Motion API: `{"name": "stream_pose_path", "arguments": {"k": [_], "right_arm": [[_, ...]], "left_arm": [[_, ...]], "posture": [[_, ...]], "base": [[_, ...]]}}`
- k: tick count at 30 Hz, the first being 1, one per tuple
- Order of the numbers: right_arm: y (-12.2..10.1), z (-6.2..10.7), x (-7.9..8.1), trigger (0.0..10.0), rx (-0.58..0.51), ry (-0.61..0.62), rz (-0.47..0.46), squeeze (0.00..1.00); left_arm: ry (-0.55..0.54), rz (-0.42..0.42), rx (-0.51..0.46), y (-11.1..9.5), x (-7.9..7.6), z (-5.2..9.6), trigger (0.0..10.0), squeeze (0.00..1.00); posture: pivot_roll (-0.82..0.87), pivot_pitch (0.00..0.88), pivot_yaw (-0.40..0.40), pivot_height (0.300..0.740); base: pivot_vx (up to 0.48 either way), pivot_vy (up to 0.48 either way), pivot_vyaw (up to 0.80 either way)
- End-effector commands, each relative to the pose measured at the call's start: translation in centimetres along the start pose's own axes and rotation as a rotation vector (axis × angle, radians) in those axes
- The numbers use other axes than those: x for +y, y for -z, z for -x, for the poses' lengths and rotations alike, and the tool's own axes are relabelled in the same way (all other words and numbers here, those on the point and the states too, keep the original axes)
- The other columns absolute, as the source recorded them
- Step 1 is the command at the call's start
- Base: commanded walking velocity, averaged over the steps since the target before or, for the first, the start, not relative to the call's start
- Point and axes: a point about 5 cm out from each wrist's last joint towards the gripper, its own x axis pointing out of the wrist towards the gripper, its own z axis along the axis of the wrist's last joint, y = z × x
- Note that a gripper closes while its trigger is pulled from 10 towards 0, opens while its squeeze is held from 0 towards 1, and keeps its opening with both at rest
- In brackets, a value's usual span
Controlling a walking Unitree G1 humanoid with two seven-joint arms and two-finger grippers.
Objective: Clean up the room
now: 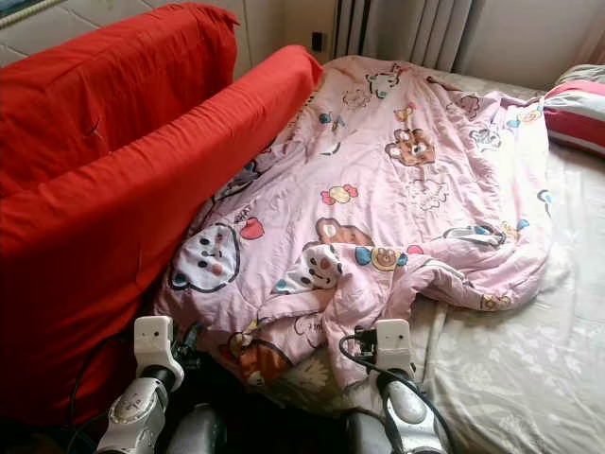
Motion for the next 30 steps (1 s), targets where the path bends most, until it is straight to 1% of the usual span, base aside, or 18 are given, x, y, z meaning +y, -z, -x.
{"name": "stream_pose_path", "arguments": {"k": [1, 18, 24, 30], "right_arm": [[0.52, 0.20, 0.06, 10.0, 0.020, 0.007, -0.017, 0.00], [0.26, 0.16, -0.01, 10.0, 0.005, 0.002, -0.011, 0.00], [0.11, 0.11, 0.06, 10.0, -0.002, -0.001, -0.011, 0.00], [0.04, 0.08, 0.12, 10.0, -0.005, -0.002, -0.011, 0.00]], "left_arm": [[0.001, 0.002, 0.024, 0.53, -0.01, 0.24, 10.0, 0.00], [0.012, -0.005, 0.037, 0.62, -0.21, 0.15, 10.0, 0.00], [0.014, -0.010, 0.033, 0.53, -0.28, 0.10, 10.0, 0.00], [0.013, -0.015, 0.032, 0.46, -0.33, 0.01, 10.0, 0.00]], "posture": [[-0.05, 0.144, -0.009, 0.637], [-0.06, 0.142, -0.008, 0.637], [-0.05, 0.142, -0.008, 0.637], [-0.06, 0.142, -0.007, 0.637]], "base": [[0.000, 0.000, 0.00], [0.000, 0.000, 0.00], [-0.297, 0.000, 0.00], [0.000, 0.000, 0.00]]}}
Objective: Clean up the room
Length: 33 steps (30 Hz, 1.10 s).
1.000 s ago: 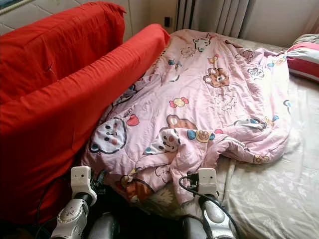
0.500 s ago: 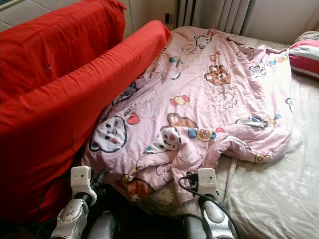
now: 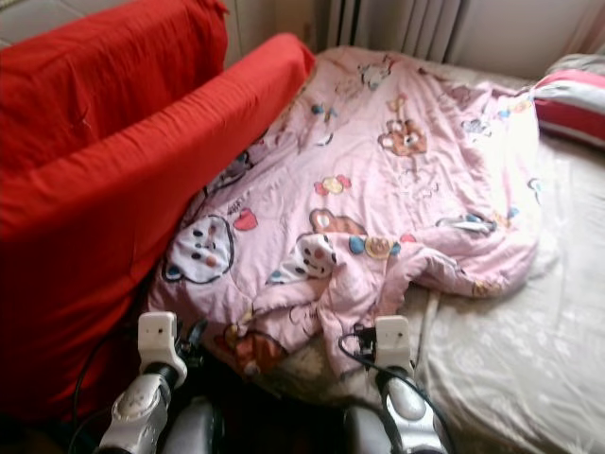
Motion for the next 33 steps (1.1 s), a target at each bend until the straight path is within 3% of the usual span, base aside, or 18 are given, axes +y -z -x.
{"name": "stream_pose_path", "arguments": {"k": [1, 8, 16, 33], "right_arm": [[0.46, 0.26, -0.04, 10.0, 0.013, 0.008, -0.013, 0.00], [0.39, 0.29, 0.04, 10.0, 0.005, -0.001, -0.002, 0.00], [0.35, 0.30, 0.19, 10.0, 0.000, -0.006, 0.005, 0.00], [0.47, 0.23, -0.67, 10.0, 0.034, 0.086, -0.021, 0.00]], "left_arm": [[-0.002, -0.006, 0.025, 0.44, 0.03, 0.16, 10.0, 0.00], [-0.001, -0.008, 0.030, 0.49, -0.02, 0.15, 10.0, 0.00], [0.002, -0.010, 0.031, 0.46, -0.04, 0.12, 10.0, 0.00], [0.008, -0.008, 0.035, 0.51, -0.20, 0.08, 10.0, 0.00]], "posture": [[-0.06, 0.142, -0.007, 0.637], [-0.06, 0.144, -0.006, 0.637], [-0.06, 0.146, -0.004, 0.637], [-0.06, 0.147, -0.005, 0.637]], "base": [[0.000, 0.000, 0.00], [0.000, 0.000, 0.00], [0.000, 0.000, 0.69], [0.000, 0.000, 0.00]]}}
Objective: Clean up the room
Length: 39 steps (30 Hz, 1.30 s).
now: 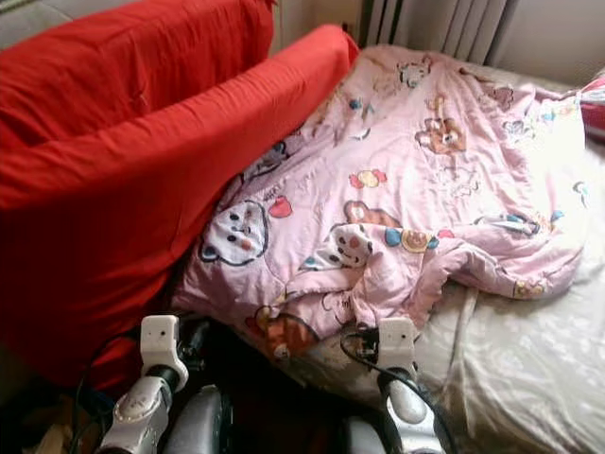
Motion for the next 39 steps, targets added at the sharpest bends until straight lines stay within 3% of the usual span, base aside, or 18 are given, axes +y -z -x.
{"name": "stream_pose_path", "arguments": {"k": [1, 7, 25, 39], "right_arm": [[0.31, 0.04, -0.26, 10.0, 0.026, 0.022, -0.010, 0.00], [0.21, 0.05, -0.35, 10.0, 0.013, 0.036, -0.031, 0.00], [0.00, -0.04, -0.68, 10.0, 0.005, 0.060, -0.079, 0.00], [-0.04, -0.08, -0.47, 10.0, 0.004, 0.046, -0.080, 0.00]], "left_arm": [[0.001, -0.004, 0.012, 0.32, 0.02, 0.18, 10.0, 0.00], [0.006, -0.010, 0.011, 0.30, -0.03, 0.17, 10.0, 0.00], [0.023, -0.021, 0.004, 0.12, -0.20, 0.09, 10.0, 0.00], [0.029, -0.021, 0.007, 0.18, -0.33, 0.09, 10.0, 0.00]], "posture": [[-0.06, 0.147, -0.005, 0.637], [-0.06, 0.147, -0.005, 0.599], [-0.05, 0.150, -0.003, 0.599], [-0.05, 0.148, -0.003, 0.599]], "base": [[0.000, 0.000, 0.00], [0.000, 0.000, 0.00], [0.000, 0.000, 0.00], [0.247, 0.000, 0.00]]}}
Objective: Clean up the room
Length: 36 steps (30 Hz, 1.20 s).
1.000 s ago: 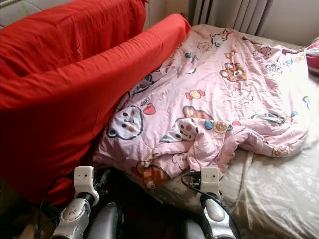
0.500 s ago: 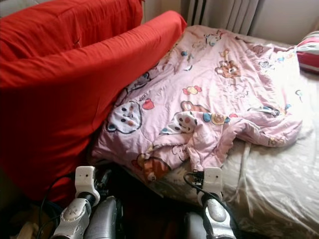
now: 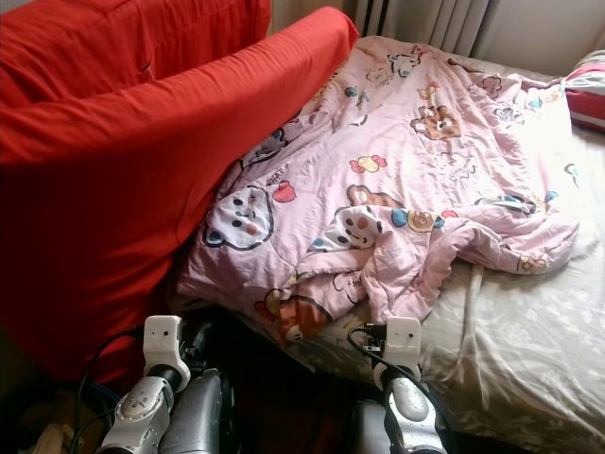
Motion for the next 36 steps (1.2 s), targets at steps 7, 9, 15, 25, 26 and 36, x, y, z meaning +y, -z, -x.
{"name": "stream_pose_path", "arguments": {"k": [7, 9, 15, 25, 26, 36], "right_arm": [[0.38, 0.12, -0.50, 10.0, 0.022, 0.020, -0.009, 0.00], [0.58, 0.15, -0.58, 10.0, 0.038, 0.027, -0.015, 0.00], [0.62, 0.19, -0.54, 10.0, 0.036, 0.022, -0.011, 0.00], [0.84, 0.12, -0.28, 10.0, 0.066, -0.003, 0.020, 0.00], [0.94, 0.13, -0.17, 10.0, 0.075, -0.015, 0.035, 0.00], [1.05, -0.09, -0.13, 10.0, 0.121, -0.042, 0.081, 1.00]], "left_arm": [[0.010, -0.004, 0.008, 0.22, -0.25, 0.09, 10.0, 0.00], [0.009, -0.003, 0.008, 0.22, -0.25, 0.08, 10.0, 0.00], [0.008, -0.004, 0.007, 0.17, -0.23, 0.04, 10.0, 0.00], [0.006, -0.008, 0.007, 0.12, -0.15, 0.00, 10.0, 0.00], [0.005, -0.009, 0.008, 0.12, -0.14, 0.00, 10.0, 0.00], [0.001, -0.016, 0.014, 0.21, -0.09, 0.03, 10.0, 0.00]], "posture": [[-0.05, 0.145, -0.004, 0.599], [-0.05, 0.145, -0.004, 0.599], [-0.05, 0.145, -0.003, 0.599], [-0.05, 0.147, -0.001, 0.599], [-0.05, 0.147, -0.001, 0.599], [-0.05, 0.153, 0.000, 0.599]], "base": [[0.259, 0.000, 0.00], [0.262, 0.000, 0.00], [0.262, 0.000, -0.26], [0.260, 0.000, 0.00], [0.000, 0.000, 0.00], [0.000, 0.000, 0.00]]}}
